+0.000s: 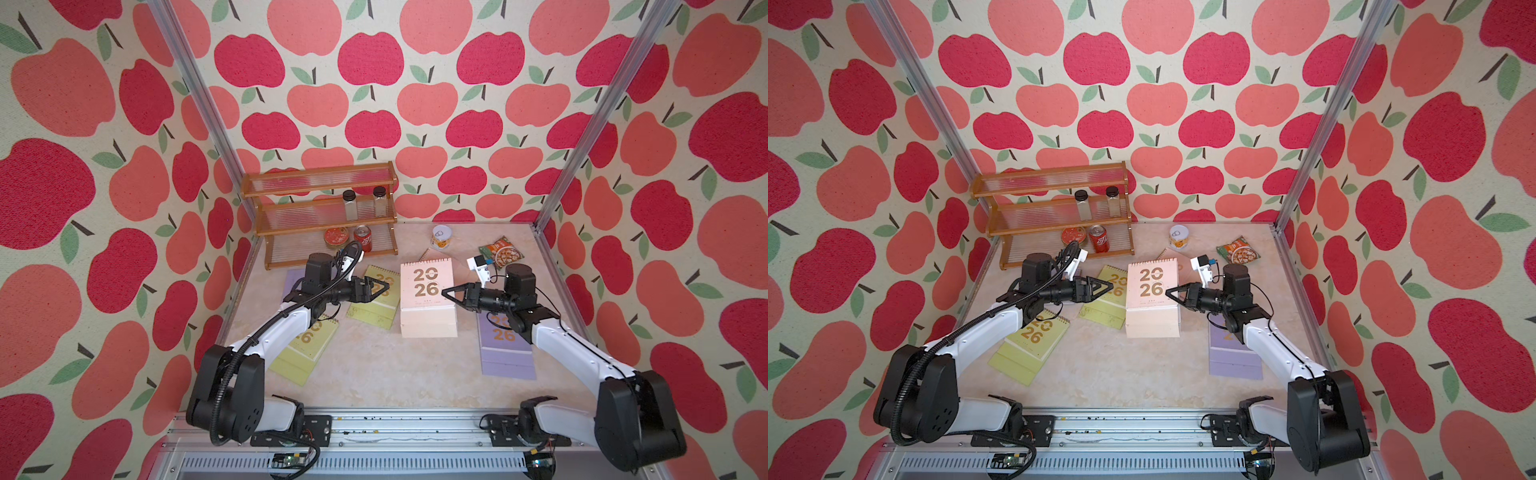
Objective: Stack the calendars
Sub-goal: Pick up the calendar at the center of the board.
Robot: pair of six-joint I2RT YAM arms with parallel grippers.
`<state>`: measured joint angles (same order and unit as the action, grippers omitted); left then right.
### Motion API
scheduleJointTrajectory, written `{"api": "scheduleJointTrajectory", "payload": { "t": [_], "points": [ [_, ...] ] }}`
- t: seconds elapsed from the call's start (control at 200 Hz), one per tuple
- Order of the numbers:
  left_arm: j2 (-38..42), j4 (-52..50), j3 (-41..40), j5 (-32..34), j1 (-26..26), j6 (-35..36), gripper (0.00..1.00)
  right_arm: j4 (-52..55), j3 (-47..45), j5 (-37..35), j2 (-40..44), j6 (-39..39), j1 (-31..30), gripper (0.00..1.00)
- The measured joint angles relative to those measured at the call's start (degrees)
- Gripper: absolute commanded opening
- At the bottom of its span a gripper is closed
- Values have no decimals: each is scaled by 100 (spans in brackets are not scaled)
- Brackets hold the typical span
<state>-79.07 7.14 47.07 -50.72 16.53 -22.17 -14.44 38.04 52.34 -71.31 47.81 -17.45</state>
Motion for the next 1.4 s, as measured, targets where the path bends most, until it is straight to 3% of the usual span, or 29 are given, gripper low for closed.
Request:
{"api": "scheduleJointTrajectory", "payload": {
  "t": [0.59, 0.805, 1.04, 1.085, 1.165, 1.276, 1.401],
  "points": [
    [-4, 634, -26, -686, 302, -105, 78, -1241, 223, 420, -487, 752, -588, 0],
    [-7, 758, -26, -817, 398, -192, 68, -1851, 225, 424, -745, 1084, -750, 0],
    [-7, 876, -26, -828, 398, -278, 51, -2321, 225, 439, -896, 1292, -807, 0],
    [-4, 841, -26, -826, 398, -291, 42, -2365, 229, 439, -916, 1300, -831, 0],
    [-4, 769, -26, -861, 398, -275, 18, -2363, 256, 435, -942, 1287, -879, 0],
    [76, 715, -20, -1034, 385, -487, 0, -2376, 256, 437, -1029, 1034, -881, 0],
    [109, 546, -17, -1080, 374, -557, 0, -2260, 273, 457, -1034, 833, -905, 3]
  ]
}}
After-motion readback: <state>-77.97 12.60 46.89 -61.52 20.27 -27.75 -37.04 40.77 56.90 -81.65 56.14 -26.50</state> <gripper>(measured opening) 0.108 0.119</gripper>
